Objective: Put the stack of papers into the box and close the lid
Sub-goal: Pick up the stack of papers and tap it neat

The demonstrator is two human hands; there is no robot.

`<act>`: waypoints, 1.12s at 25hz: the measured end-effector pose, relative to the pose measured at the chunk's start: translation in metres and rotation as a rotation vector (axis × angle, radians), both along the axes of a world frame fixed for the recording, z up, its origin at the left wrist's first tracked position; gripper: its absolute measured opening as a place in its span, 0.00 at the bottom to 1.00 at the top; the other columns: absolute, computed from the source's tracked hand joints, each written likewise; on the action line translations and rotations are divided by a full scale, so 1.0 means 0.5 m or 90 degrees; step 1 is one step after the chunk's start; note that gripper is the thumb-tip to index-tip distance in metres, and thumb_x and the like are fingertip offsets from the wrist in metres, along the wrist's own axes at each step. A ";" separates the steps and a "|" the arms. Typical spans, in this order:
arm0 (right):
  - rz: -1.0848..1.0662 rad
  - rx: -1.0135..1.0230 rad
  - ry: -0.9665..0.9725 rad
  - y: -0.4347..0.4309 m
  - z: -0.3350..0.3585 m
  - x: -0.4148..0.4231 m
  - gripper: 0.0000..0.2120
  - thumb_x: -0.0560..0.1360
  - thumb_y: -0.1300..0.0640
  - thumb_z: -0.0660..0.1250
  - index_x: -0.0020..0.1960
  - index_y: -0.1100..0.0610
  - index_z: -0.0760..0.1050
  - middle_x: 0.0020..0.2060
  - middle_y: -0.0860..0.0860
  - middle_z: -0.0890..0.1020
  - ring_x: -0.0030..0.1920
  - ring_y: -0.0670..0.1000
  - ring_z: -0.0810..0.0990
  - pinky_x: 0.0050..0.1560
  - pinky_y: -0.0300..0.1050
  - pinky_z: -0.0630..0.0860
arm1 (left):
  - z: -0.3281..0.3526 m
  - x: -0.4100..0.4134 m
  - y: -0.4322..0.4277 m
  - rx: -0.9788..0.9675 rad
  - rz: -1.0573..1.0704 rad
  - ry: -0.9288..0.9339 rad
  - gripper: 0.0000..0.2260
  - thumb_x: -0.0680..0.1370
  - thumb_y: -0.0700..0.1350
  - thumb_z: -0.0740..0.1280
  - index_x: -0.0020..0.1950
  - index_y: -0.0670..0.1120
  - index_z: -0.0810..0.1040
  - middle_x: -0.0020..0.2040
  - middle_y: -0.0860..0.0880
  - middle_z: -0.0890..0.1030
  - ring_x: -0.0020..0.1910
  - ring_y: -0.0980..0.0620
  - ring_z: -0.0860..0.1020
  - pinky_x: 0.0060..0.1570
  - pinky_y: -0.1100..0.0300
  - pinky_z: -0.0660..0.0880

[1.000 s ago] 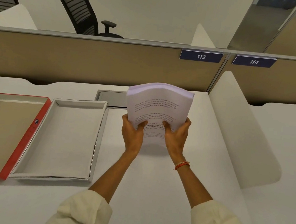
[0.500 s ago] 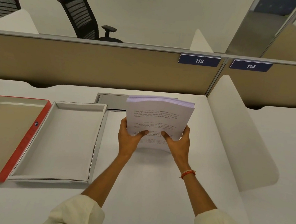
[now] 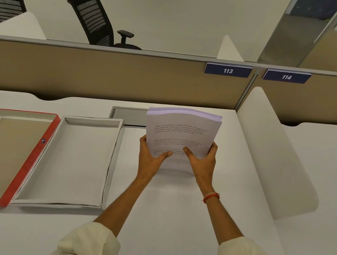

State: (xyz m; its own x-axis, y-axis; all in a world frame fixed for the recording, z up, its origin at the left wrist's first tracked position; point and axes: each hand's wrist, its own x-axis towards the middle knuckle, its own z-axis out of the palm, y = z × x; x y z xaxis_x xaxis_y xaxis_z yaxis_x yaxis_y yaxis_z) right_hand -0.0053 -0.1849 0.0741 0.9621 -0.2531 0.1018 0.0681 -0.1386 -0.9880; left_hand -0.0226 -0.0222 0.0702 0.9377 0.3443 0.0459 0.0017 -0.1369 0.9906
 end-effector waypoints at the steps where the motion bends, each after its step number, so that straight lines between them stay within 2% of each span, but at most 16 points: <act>1: 0.001 0.000 0.003 -0.001 0.000 0.000 0.37 0.66 0.53 0.79 0.68 0.49 0.62 0.58 0.47 0.75 0.57 0.49 0.77 0.54 0.38 0.78 | 0.000 0.000 0.001 -0.006 0.002 0.001 0.35 0.68 0.44 0.78 0.67 0.54 0.60 0.61 0.53 0.71 0.55 0.58 0.75 0.48 0.69 0.76; 5: -0.006 0.008 0.012 0.009 -0.002 -0.004 0.36 0.67 0.56 0.78 0.67 0.49 0.60 0.58 0.48 0.75 0.55 0.48 0.77 0.53 0.34 0.77 | -0.002 -0.001 -0.002 -0.019 0.011 0.001 0.33 0.70 0.40 0.76 0.67 0.51 0.60 0.60 0.52 0.72 0.56 0.54 0.75 0.48 0.67 0.77; 9: -0.024 0.022 0.022 0.012 -0.006 -0.006 0.32 0.69 0.59 0.76 0.65 0.49 0.60 0.57 0.49 0.74 0.53 0.44 0.77 0.52 0.33 0.77 | -0.006 0.000 0.002 -0.032 0.025 0.006 0.29 0.72 0.39 0.74 0.67 0.48 0.63 0.59 0.51 0.74 0.57 0.51 0.75 0.54 0.58 0.79; 12: -0.040 0.023 0.025 0.017 -0.006 -0.006 0.31 0.70 0.60 0.75 0.63 0.48 0.60 0.56 0.47 0.74 0.53 0.44 0.77 0.50 0.34 0.78 | -0.005 0.002 -0.002 -0.038 0.043 0.015 0.27 0.72 0.38 0.74 0.67 0.46 0.65 0.57 0.51 0.75 0.56 0.50 0.76 0.54 0.55 0.79; 15: -0.050 0.032 0.027 0.023 -0.005 -0.002 0.30 0.70 0.61 0.74 0.64 0.51 0.61 0.55 0.48 0.75 0.52 0.45 0.78 0.47 0.34 0.79 | 0.000 0.005 -0.011 -0.037 0.065 0.019 0.26 0.73 0.38 0.74 0.66 0.46 0.66 0.57 0.51 0.75 0.54 0.51 0.77 0.53 0.56 0.79; 19: -0.056 0.032 0.042 0.033 0.015 0.010 0.28 0.71 0.61 0.73 0.62 0.50 0.60 0.56 0.51 0.75 0.50 0.46 0.78 0.42 0.34 0.81 | 0.015 0.014 -0.017 -0.033 0.078 0.037 0.24 0.73 0.37 0.72 0.65 0.47 0.66 0.56 0.52 0.75 0.49 0.57 0.77 0.48 0.62 0.76; 21: -0.060 0.020 0.060 0.035 0.024 0.015 0.27 0.72 0.60 0.73 0.61 0.50 0.60 0.57 0.52 0.75 0.49 0.47 0.79 0.39 0.34 0.82 | 0.024 0.020 -0.015 -0.024 0.073 0.047 0.24 0.74 0.38 0.72 0.66 0.47 0.66 0.56 0.51 0.75 0.49 0.55 0.77 0.47 0.62 0.78; 23: -0.064 -0.009 0.075 0.038 0.032 0.024 0.26 0.71 0.58 0.74 0.60 0.50 0.60 0.57 0.53 0.75 0.51 0.52 0.80 0.40 0.40 0.83 | 0.038 0.026 -0.009 -0.007 0.064 0.058 0.25 0.74 0.38 0.72 0.66 0.47 0.65 0.57 0.51 0.75 0.51 0.52 0.77 0.43 0.64 0.78; 26: -0.062 -0.084 0.119 0.040 0.064 0.043 0.26 0.70 0.56 0.74 0.59 0.53 0.60 0.57 0.55 0.75 0.54 0.56 0.79 0.48 0.53 0.83 | 0.068 0.039 0.000 0.043 0.063 0.082 0.26 0.73 0.39 0.73 0.66 0.46 0.64 0.57 0.50 0.75 0.52 0.50 0.78 0.39 0.66 0.78; 28: -0.065 -0.156 0.147 0.038 0.090 0.064 0.28 0.69 0.56 0.75 0.60 0.58 0.61 0.58 0.57 0.76 0.55 0.57 0.79 0.53 0.56 0.81 | 0.091 0.050 0.006 0.071 0.062 0.107 0.27 0.72 0.39 0.74 0.66 0.44 0.64 0.59 0.46 0.76 0.53 0.48 0.79 0.44 0.59 0.81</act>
State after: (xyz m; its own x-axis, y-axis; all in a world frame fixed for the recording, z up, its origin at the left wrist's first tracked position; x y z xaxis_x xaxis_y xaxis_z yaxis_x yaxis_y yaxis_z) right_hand 0.0265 -0.1659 0.1191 0.9378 -0.3443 -0.0451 -0.1791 -0.3685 -0.9122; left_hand 0.0023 -0.0190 0.1157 0.8981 0.4349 -0.0653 0.1839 -0.2367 0.9540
